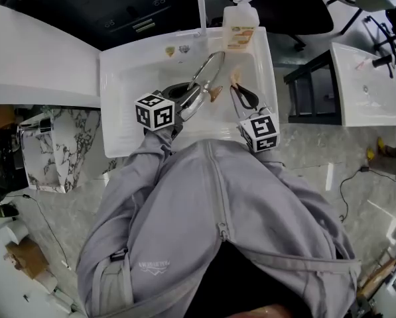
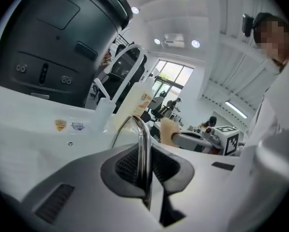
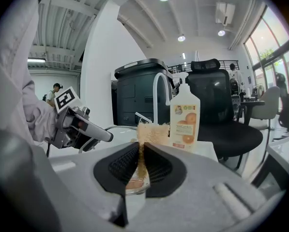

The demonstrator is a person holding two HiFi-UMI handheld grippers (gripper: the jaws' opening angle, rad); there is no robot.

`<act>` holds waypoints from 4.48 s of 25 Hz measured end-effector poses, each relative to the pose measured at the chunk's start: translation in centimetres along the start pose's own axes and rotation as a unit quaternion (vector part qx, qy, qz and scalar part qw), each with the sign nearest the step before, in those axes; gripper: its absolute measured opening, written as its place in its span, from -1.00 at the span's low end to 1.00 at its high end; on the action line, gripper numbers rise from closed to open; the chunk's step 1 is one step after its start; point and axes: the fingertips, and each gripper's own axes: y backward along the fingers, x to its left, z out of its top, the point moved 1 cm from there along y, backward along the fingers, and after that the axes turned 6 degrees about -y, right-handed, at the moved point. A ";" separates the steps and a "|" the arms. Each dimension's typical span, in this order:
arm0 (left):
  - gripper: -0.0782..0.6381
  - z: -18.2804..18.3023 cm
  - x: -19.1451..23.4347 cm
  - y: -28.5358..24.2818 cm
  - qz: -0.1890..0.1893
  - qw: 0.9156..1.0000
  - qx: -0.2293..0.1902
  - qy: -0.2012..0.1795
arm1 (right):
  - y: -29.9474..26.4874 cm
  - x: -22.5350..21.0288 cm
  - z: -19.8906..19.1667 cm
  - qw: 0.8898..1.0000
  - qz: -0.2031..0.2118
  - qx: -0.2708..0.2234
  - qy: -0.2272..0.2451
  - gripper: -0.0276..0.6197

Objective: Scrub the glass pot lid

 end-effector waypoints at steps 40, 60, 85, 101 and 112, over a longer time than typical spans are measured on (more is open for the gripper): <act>-0.55 -3.8 16.9 0.4 -0.220 0.974 0.015 0.056 | -16.7 9.6 -3.9 0.968 0.015 0.145 0.206 -0.82; -0.60 -5.3 18.5 3.4 -0.176 0.976 0.127 0.018 | -23.1 9.5 -6.9 0.847 0.013 0.215 0.486 -0.82; -0.61 -5.3 18.5 3.6 -0.126 0.982 0.139 0.016 | -12.8 16.7 -23.0 0.699 0.251 0.468 0.478 -0.82; -0.61 -5.4 18.6 3.6 -0.104 0.984 0.142 0.022 | -19.2 10.0 -10.7 0.823 0.112 0.351 0.433 -0.82; -0.61 -5.3 18.5 3.8 -0.099 0.985 0.136 0.027 | -23.4 5.3 -5.0 0.804 0.087 0.314 0.498 -0.82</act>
